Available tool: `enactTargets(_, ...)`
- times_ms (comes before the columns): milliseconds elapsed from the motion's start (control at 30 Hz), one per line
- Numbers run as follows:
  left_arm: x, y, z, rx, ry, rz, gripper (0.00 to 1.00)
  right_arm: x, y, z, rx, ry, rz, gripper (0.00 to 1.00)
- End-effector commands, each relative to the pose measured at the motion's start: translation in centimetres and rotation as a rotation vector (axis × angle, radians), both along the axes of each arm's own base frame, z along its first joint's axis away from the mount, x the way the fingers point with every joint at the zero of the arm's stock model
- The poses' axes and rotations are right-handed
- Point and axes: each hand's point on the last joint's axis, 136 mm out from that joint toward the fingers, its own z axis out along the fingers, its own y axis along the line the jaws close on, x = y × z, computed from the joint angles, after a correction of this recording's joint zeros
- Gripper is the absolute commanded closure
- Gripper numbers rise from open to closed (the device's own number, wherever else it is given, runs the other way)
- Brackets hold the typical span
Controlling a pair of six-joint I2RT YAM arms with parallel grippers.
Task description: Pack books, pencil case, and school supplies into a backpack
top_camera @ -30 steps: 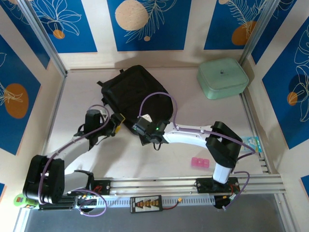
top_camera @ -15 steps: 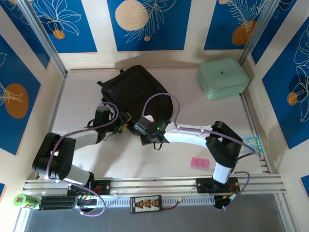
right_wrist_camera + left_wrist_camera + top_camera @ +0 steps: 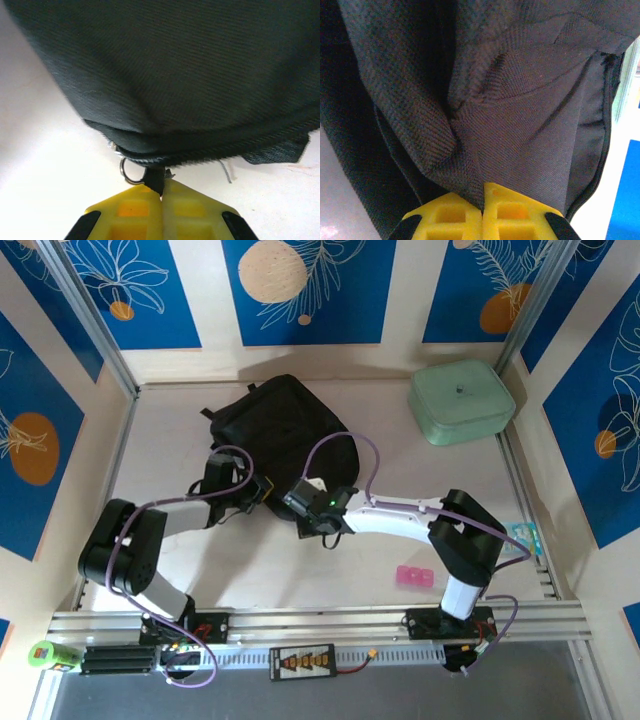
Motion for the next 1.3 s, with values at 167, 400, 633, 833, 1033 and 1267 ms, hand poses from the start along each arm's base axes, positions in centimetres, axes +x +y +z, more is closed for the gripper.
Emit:
enactTargets(167,0.5,0.8,-0.7,0.082,-0.005,-0.033,1.00,1.1,-5.2,0.2,-0.026,0.037,-0.106,1.00)
enactTargets(400,0.4,0.4,-0.3,0.069,-0.014,-0.063,1.00,2.0,-5.3,0.4,0.014,0.063,-0.062,1.00)
enactTargets(633,0.6,-0.2,0.2,0.039,-0.024,-0.087,1.00,1.6,-2.7,0.4,0.042,0.082,0.079,0.80)
enactTargets(833,0.6,-0.4,0.3,0.034,-0.026,-0.093,1.00,2.3,-2.5,0.5,0.010,0.040,0.071,0.69)
enactTargets(1033,0.7,-0.4,0.4,0.030,-0.026,-0.093,1.00,3.3,-2.7,0.8,-0.051,-0.046,0.069,0.66)
enactTargets(1267,0.8,-0.3,0.4,0.032,-0.023,-0.090,1.00,4.5,-2.7,0.9,-0.078,-0.145,0.090,0.68)
